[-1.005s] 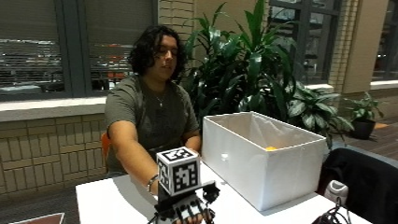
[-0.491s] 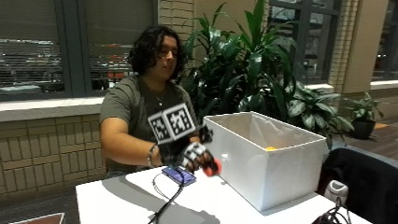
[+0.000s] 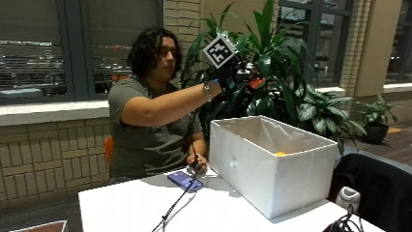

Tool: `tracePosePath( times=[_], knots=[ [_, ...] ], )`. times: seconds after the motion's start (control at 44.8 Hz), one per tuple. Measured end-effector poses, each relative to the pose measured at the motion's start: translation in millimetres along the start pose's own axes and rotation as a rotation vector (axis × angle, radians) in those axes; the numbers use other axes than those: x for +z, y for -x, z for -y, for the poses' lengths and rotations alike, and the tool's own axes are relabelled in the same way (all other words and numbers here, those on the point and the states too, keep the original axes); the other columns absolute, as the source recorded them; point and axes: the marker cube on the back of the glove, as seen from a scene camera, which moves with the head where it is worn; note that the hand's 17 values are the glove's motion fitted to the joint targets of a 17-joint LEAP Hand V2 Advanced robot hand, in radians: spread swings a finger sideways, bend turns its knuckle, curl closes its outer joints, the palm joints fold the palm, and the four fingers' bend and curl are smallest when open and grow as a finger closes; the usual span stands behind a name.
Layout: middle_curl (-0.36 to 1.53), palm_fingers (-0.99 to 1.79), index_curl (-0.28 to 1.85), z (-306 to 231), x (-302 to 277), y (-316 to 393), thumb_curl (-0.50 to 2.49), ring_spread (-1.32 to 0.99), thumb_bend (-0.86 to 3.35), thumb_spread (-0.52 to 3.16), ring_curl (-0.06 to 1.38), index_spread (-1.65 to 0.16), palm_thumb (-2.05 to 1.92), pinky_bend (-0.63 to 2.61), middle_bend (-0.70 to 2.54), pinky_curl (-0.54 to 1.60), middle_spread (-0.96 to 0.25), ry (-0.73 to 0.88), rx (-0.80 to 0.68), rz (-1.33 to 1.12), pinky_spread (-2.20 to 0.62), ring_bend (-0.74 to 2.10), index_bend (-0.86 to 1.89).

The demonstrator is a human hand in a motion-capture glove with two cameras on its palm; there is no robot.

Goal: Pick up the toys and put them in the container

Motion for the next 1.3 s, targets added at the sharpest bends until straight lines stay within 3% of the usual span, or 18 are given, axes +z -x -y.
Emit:
tracePosePath(
  times=[0.112, 0.201, 0.313, 0.38, 0.491, 0.603, 0.76, 0.938, 1.095, 1.296],
  knots=[
    [1.29, 0.71, 0.72, 30, 23, -5, 0.29, -0.67, 0.03, 1.34, 1.07, -0.36, 0.40, 1.41, 1.73, 0.97, -0.47, 0.044, 0.233, -0.037, -0.58, 1.75, 0.66],
    [1.29, 0.68, 0.71, 31, 35, -7, 0.28, -0.67, 0.03, 1.34, 1.09, -0.35, 0.40, 1.42, 1.74, 0.99, -0.46, 0.080, 0.104, -0.008, -0.59, 1.76, 0.64],
    [1.30, 0.48, 0.68, 31, 47, -31, 0.27, -0.68, -0.05, 1.26, 1.11, -0.35, 0.30, 1.51, 1.67, 1.03, -0.47, 0.185, 0.361, -0.121, -0.60, 1.81, 0.50],
    [1.29, 0.32, 0.66, 19, 41, -32, 0.26, -0.68, -0.08, 1.18, 1.13, -0.34, 0.18, 1.59, 1.61, 1.06, -0.47, 0.206, 0.337, -0.096, -0.61, 1.85, 0.34],
    [1.23, 0.34, 0.62, -29, 12, -37, 0.25, -0.69, -0.06, 1.11, 1.12, -0.38, 0.08, 1.57, 1.47, 1.04, -0.45, 0.267, 0.228, -0.012, -0.59, 1.73, 0.38],
    [1.07, 0.27, 0.61, -109, -30, -40, 0.25, -0.58, -0.07, 1.07, 0.98, -0.39, -0.03, 1.35, 1.13, 0.87, -0.41, 0.372, 0.174, 0.062, -0.51, 1.53, 0.41],
    [0.92, 0.11, 0.63, -208, -64, -51, 0.24, -0.47, -0.07, 1.03, 0.83, -0.40, -0.08, 1.14, 0.84, 0.73, -0.35, 0.408, 0.199, -0.020, -0.38, 1.23, 0.51],
    [0.81, 0.06, 0.61, -301, -79, -78, 0.23, -0.41, -0.07, 1.00, 0.72, -0.40, -0.09, 1.00, 0.68, 0.61, -0.29, 0.415, 0.325, -0.034, -0.26, 1.07, 0.52],
    [0.73, 0.06, 0.59, -346, -86, -94, 0.22, -0.37, -0.07, 1.00, 0.66, -0.39, -0.09, 0.94, 0.58, 0.55, -0.25, 0.410, 0.418, -0.082, -0.18, 0.98, 0.50],
    [0.66, 0.06, 0.57, -364, -88, -102, 0.22, -0.33, -0.07, 1.00, 0.60, -0.39, -0.09, 0.89, 0.48, 0.50, -0.20, 0.380, 0.453, -0.033, -0.13, 0.88, 0.48]
  ],
)
